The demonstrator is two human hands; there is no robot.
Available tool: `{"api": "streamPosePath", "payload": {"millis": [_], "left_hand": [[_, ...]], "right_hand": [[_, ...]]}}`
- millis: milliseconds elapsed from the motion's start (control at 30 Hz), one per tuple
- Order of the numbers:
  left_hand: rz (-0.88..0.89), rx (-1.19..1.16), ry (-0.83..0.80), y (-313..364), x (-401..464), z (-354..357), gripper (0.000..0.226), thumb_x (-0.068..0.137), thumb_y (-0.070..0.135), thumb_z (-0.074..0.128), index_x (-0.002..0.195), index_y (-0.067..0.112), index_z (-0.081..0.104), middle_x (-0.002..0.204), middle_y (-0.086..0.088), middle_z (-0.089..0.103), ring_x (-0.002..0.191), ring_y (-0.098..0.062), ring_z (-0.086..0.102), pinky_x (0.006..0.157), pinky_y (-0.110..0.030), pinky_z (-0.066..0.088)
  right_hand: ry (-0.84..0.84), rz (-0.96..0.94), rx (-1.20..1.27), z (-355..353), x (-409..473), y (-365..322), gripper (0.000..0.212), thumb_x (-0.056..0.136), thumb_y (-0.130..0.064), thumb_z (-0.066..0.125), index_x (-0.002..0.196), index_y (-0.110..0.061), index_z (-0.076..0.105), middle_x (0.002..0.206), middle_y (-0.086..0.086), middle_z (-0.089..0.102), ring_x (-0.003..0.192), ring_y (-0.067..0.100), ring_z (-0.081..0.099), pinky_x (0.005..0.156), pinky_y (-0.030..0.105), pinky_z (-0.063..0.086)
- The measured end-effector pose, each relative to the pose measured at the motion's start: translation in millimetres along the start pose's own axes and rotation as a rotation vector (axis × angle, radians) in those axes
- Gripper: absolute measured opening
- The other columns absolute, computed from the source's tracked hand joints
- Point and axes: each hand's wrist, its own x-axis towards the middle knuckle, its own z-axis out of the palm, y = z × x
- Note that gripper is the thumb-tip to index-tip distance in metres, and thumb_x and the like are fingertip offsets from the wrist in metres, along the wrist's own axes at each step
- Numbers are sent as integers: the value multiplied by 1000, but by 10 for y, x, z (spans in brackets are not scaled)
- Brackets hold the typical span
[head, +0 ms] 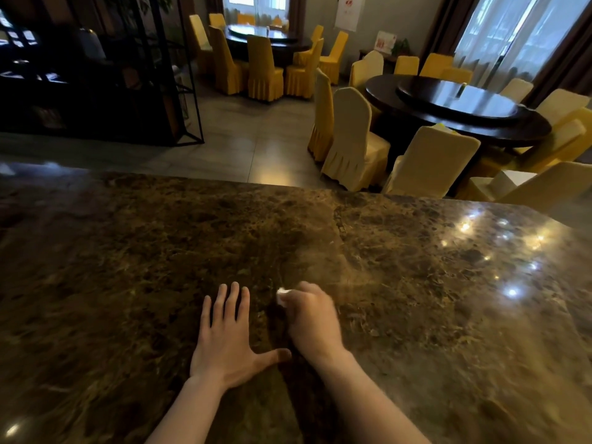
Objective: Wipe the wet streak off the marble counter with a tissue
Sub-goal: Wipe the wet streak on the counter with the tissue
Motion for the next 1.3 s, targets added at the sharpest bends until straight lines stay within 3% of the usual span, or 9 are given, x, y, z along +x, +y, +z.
{"api": "streamPosePath", "payload": {"millis": [167, 367, 533, 633, 767, 900, 1033, 1233, 1300], "left_hand": [[-14, 7, 11, -9, 23, 35, 152, 47, 114, -1, 163, 19, -20, 172, -4, -27, 155, -23, -33, 132, -54, -11], [-8, -62, 61, -14, 15, 65, 153, 50, 118, 14, 164, 19, -13, 173, -2, -22, 157, -21, -30, 131, -54, -12], [-12, -60, 62, -4, 19, 78, 151, 50, 118, 14, 163, 21, -13, 172, -1, -23, 157, -21, -31, 131, -54, -13], [-16, -63, 58, -14, 27, 66, 151, 50, 118, 14, 162, 21, -16, 172, 0, -24, 156, -21, -31, 131, -54, -13], [-26, -63, 32, 1, 34, 51, 151, 49, 118, 11, 161, 21, -19, 171, 0, -28, 156, -21, -33, 131, -54, -14], [-24, -49, 2, -8, 36, 31, 153, 47, 118, 9, 161, 21, -21, 170, -1, -30, 155, -21, -35, 131, -53, -15], [-42, -41, -9, 1, 46, 32, 153, 45, 118, 6, 159, 22, -26, 169, 1, -32, 153, -21, -37, 130, -53, -16], [-38, -39, -9, 1, 40, 34, 152, 46, 118, 8, 158, 23, -27, 169, 2, -34, 152, -19, -40, 130, -53, -18], [-35, -43, -7, -1, 34, 31, 152, 47, 118, 9, 159, 23, -26, 169, 1, -32, 153, -20, -38, 130, -53, -17]], "right_hand": [[-155, -189, -145, 165, -77, 60, 34, 90, -9, 66, 122, -21, 68, 96, -1, 61, 88, 16, 50, 69, 27, 49], [-47, -43, -256, -134, -135, 485, 12, 81, -12, 76, 90, -20, 75, 81, -4, 60, 79, 17, 54, 59, 29, 50], [-38, 7, -258, -259, -89, 613, 9, 92, -12, 67, 89, -16, 74, 90, 0, 61, 84, 20, 55, 66, 34, 53], [-95, 47, -185, -201, -68, 517, 17, 99, -19, 55, 99, -16, 72, 98, -2, 59, 91, 16, 54, 74, 30, 51], [-27, 113, -96, -104, -93, 382, 18, 100, -19, 54, 97, -18, 72, 97, -4, 61, 92, 14, 53, 76, 27, 48], [-136, -78, -88, -19, -50, 210, 21, 98, -14, 55, 107, -23, 72, 97, -5, 65, 88, 13, 49, 73, 26, 48], [-147, -197, -184, -108, -175, 298, 15, 89, -17, 66, 97, -28, 74, 79, -10, 67, 77, 13, 48, 66, 29, 46], [41, 214, -208, -417, -285, 885, 22, 91, -6, 62, 95, -22, 77, 89, -5, 67, 86, 17, 57, 74, 28, 47], [51, 270, -232, -405, -283, 841, 26, 89, -1, 59, 93, -20, 77, 89, -4, 66, 87, 18, 57, 74, 29, 47]]}}
